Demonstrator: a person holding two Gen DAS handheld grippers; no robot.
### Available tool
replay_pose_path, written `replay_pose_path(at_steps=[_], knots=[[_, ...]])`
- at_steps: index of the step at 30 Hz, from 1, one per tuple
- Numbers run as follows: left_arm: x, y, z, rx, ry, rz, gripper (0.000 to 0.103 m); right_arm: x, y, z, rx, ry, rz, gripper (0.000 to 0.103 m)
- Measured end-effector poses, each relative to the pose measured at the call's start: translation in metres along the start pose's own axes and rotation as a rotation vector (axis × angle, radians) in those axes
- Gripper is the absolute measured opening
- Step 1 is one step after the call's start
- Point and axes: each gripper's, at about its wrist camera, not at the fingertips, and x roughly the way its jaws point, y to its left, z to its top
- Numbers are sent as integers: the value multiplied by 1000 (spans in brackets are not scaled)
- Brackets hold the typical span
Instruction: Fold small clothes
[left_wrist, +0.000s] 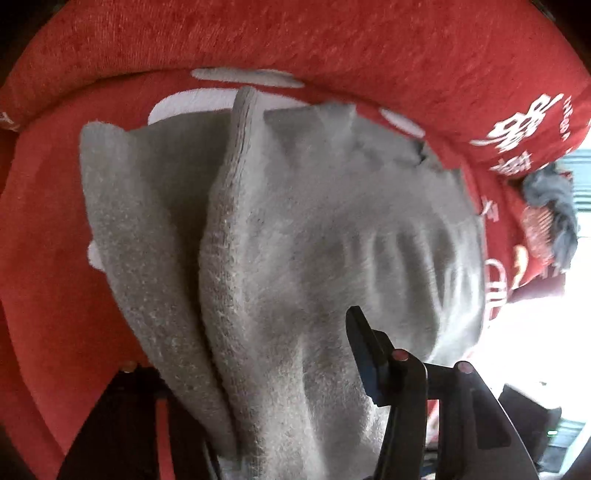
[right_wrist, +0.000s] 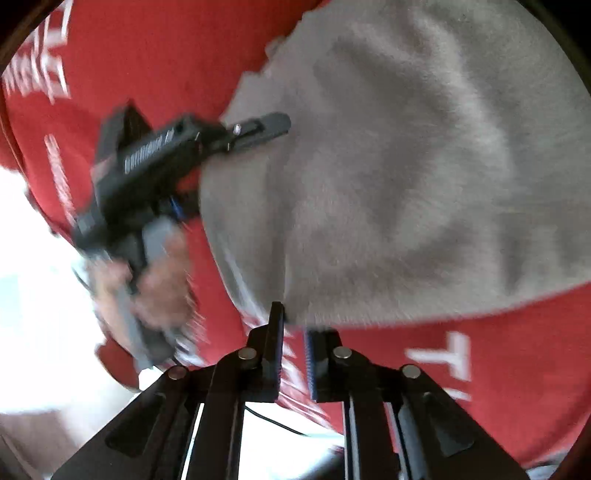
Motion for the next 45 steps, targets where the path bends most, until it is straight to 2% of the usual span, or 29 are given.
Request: replay_pose_path(at_steps=[1, 2, 4, 6, 7, 8, 9, 10, 11, 15, 17, 21, 24, 26, 30, 34, 36, 37, 38, 40, 45], knots=[[2, -2, 0, 0, 2, 17, 56, -8, 0, -1, -24, -6, -27, 27], [2, -3, 0, -4, 3, 27, 56, -23, -1, 0, -48, -39, -68, 42], [5, -8, 1, -11, 0, 53, 56, -42, -5, 5, -63, -100, -139, 44], [5, -11, 0, -5, -9, 93, 54, -58, -15, 16, -57, -166, -237, 26], [4, -17, 0, 6, -17, 124, 41, -62, -21, 21, -53, -189, -305, 4], [5, -16, -2, 14, -22, 136, 35, -64, -29, 28, -54, -203, -385, 3], [3, -21, -2, 16, -34, 165, 31, -63, -33, 32, -54, -206, -413, 3], [2, -23, -2, 16, -43, 188, 20, -61, -40, 36, -54, -201, -436, 3], [0, -25, -3, 15, -55, 206, 17, -55, -46, 40, -54, -179, -450, 1], [-21, -38, -6, -26, -123, 190, 16, -43, -39, 42, -171, -148, -485, 1], [-33, -57, -7, -15, -167, 176, 16, -46, -42, 40, -169, -140, -451, 1], [-48, -115, 0, 51, -234, 163, 16, -72, -65, 38, -46, -152, -315, 1], [-49, -159, 9, 87, -248, 102, 16, -99, -78, 35, -8, -191, -296, 2], [-42, -192, 15, 131, -244, 90, 16, -120, -89, 32, 10, -229, -275, 2], [4, -260, 23, 252, -217, 144, 16, -157, -120, 34, 68, -295, -219, 2], [67, -295, 25, 340, -140, 245, 17, -178, -153, 42, 152, -327, -128, 5], [89, -301, 22, 366, -111, 292, 23, -179, -167, 45, 188, -326, -66, 5], [91, -302, 21, 361, -110, 279, 35, -179, -172, 47, 200, -321, -44, 5], [89, -300, 18, 349, -119, 250, 52, -178, -177, 49, 205, -314, -22, 5], [78, -302, 13, 336, -148, 196, 65, -178, -184, 51, 210, -308, 10, 5], [49, -314, 4, 382, -196, 175, 65, -187, -200, 66, 245, -321, 76, 6]])
